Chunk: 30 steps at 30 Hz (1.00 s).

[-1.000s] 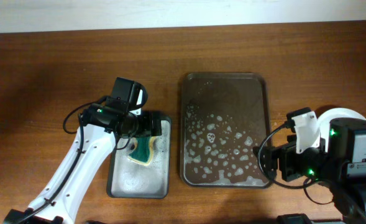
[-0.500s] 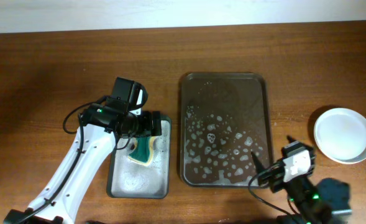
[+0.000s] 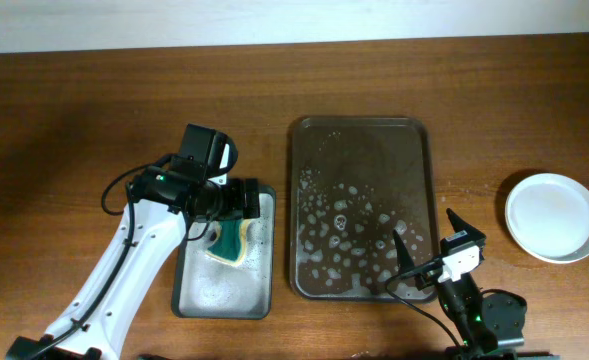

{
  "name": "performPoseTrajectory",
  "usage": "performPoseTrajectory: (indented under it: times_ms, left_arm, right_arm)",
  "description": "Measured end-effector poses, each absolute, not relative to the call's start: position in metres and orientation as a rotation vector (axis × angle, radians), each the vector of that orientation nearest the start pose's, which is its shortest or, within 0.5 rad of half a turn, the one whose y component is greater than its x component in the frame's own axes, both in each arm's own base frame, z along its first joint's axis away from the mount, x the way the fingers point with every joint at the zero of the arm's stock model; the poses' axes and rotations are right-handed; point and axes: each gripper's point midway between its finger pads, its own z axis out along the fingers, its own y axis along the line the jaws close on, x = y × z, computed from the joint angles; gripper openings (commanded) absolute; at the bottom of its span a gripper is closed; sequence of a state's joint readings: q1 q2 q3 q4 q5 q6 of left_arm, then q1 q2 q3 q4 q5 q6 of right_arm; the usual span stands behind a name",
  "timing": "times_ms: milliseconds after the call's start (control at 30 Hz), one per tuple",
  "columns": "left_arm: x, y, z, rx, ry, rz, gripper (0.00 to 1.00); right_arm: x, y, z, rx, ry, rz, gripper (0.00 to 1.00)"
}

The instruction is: Clean dirty plates on tray and stack at the side

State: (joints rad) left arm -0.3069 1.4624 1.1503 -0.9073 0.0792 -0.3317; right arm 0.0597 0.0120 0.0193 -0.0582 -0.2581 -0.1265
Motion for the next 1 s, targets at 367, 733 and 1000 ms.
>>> performPoseTrajectory:
  times_ms: [367,733,1000]
  left_arm:
    - [0.308,-0.112,0.127,-0.015,2.821,-0.264,1.0]
    - [0.29,-0.107,0.196,0.027,2.457,-0.323,1.0]
    - [0.266,-0.058,0.265,-0.036,1.697,-0.346,1.0]
  right_arm:
    - [0.238,0.058,0.165,-0.347,1.586,0.158,0.99]
    - [0.238,0.058,0.165,-0.348,1.583,0.157,0.99]
    - [0.238,0.058,0.166,-0.347,1.582,0.157,0.99]
